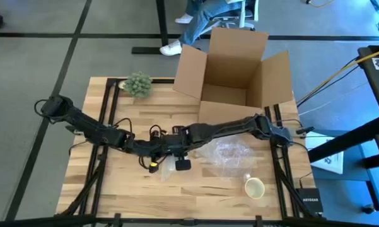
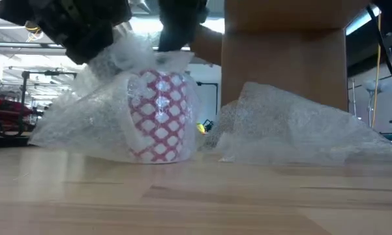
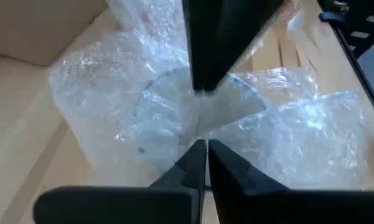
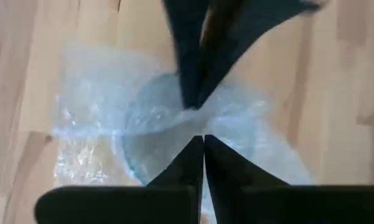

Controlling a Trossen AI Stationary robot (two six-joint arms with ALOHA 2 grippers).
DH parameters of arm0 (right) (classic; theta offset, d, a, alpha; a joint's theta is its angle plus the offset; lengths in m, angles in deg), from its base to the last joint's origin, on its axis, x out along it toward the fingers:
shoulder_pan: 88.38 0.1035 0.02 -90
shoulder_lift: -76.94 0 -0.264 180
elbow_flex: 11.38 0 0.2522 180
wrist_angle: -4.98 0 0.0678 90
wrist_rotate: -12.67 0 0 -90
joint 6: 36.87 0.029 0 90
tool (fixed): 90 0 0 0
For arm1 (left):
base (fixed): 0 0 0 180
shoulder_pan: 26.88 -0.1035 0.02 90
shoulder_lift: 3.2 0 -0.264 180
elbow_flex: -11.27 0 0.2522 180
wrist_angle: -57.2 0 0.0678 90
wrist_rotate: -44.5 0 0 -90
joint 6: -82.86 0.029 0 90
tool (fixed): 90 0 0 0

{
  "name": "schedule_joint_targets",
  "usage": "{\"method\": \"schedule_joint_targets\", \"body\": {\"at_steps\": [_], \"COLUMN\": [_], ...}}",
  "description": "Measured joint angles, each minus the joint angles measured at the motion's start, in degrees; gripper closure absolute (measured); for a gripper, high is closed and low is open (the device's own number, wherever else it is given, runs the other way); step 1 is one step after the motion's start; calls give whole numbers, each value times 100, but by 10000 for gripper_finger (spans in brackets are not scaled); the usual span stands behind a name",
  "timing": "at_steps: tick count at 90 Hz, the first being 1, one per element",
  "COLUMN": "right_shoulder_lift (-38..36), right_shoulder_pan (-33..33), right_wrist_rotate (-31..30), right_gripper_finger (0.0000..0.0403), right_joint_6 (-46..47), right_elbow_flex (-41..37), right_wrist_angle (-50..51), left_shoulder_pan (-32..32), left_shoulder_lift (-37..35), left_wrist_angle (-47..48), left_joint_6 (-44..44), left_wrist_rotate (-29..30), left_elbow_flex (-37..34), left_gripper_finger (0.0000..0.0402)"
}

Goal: Wrap mug
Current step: Wrap the red patterned mug with the bubble wrap

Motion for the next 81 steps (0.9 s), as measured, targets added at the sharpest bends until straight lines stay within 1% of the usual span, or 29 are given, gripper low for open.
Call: {"method": "schedule_joint_targets", "body": {"at_steps": [11, 19, 33, 42, 51, 60, 81], "right_shoulder_lift": [-24, -35, -17, -26, -20, -24, -24], "right_shoulder_pan": [14, 67, 257, 306, 288, 289, 229], "right_wrist_rotate": [-25, 168, 188, 38, -35, -354, -739], "right_gripper_finger": [402, 402, 402, 402, 402, 402, 402], "right_joint_6": [32, 35, 42, 128, 250, 436, 474], "right_elbow_flex": [172, 195, 99, -180, -688, -1042, -1142], "right_wrist_angle": [30, -47, -784, -1128, -1319, -1332, -1262], "left_shoulder_pan": [-2, -7, -7, -7, -7, -7, -7], "left_shoulder_lift": [0, -2, 0, 0, 0, 0, 2], "left_wrist_angle": [-20, -11, -13, -20, -16, -39, -61], "left_joint_6": [-9, -9, -11, -10, -11, -9, 4], "left_wrist_rotate": [-2, 11, 26, 28, 29, 31, 34], "left_elbow_flex": [0, 0, 0, 0, 0, 0, 0], "left_gripper_finger": [400, 400, 400, 400, 400, 400, 400]}}
